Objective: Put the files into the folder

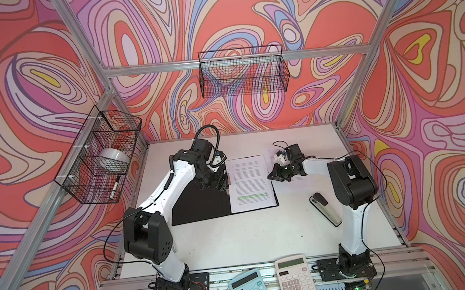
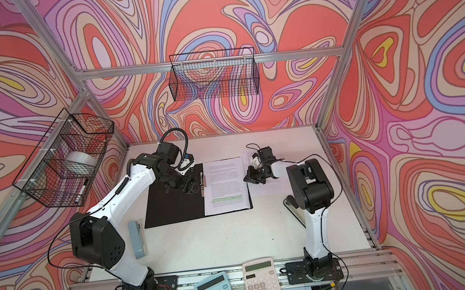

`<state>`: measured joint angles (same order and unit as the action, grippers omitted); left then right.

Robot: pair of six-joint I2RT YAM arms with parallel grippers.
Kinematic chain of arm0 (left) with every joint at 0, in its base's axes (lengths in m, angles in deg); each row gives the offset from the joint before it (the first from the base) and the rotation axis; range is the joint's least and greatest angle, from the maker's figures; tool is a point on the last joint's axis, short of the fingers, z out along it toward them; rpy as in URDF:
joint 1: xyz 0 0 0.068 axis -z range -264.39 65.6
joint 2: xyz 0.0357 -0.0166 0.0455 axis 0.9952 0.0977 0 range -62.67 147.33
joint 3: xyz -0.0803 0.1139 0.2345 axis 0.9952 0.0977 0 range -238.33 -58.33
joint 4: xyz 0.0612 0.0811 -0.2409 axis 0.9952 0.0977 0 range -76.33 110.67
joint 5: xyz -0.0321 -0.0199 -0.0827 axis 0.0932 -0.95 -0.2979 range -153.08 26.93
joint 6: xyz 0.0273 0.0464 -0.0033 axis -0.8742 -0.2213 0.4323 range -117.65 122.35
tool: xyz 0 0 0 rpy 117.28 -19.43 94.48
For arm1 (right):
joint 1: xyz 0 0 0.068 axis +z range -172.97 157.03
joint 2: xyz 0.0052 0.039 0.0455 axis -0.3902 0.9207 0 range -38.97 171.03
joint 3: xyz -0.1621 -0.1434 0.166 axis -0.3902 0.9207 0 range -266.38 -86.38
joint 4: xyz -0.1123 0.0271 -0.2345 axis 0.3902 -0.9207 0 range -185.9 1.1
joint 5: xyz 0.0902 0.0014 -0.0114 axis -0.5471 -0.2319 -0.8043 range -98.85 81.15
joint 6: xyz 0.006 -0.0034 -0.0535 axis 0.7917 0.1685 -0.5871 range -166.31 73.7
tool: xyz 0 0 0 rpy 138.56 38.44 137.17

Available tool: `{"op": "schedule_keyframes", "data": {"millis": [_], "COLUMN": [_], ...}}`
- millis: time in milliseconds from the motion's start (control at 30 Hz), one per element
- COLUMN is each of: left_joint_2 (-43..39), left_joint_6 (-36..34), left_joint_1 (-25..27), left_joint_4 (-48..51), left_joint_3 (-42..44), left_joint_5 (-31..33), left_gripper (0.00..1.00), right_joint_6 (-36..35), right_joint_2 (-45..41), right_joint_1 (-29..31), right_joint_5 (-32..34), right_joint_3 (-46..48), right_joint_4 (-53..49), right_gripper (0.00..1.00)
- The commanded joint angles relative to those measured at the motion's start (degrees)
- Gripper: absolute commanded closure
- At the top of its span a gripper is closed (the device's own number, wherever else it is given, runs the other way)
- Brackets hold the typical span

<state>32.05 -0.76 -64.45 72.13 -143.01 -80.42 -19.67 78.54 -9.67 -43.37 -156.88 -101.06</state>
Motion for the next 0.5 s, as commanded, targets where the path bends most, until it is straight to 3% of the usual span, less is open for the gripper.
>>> {"op": "schedule_keyframes", "data": {"millis": [0, 467], "left_joint_2": [0.64, 0.21], "left_joint_6": [0.30, 0.16], "left_joint_1": [0.31, 0.36], "left_joint_4": [-0.10, 0.25], "left_joint_3": [0.11, -0.40], "left_joint_5": [-0.56, -0.02], "left_gripper": [0.22, 0.22], "right_joint_6": [-1.57, -1.01], "right_joint_2": [1.71, -3.85], "right_joint_1": [0.05, 0.05], "right_joint_5": [0.99, 2.15], "right_joint_3": [1.06, -1.05], "right_joint_4": [-1.28, -2.96], "right_gripper": [0.95, 0.88]}}
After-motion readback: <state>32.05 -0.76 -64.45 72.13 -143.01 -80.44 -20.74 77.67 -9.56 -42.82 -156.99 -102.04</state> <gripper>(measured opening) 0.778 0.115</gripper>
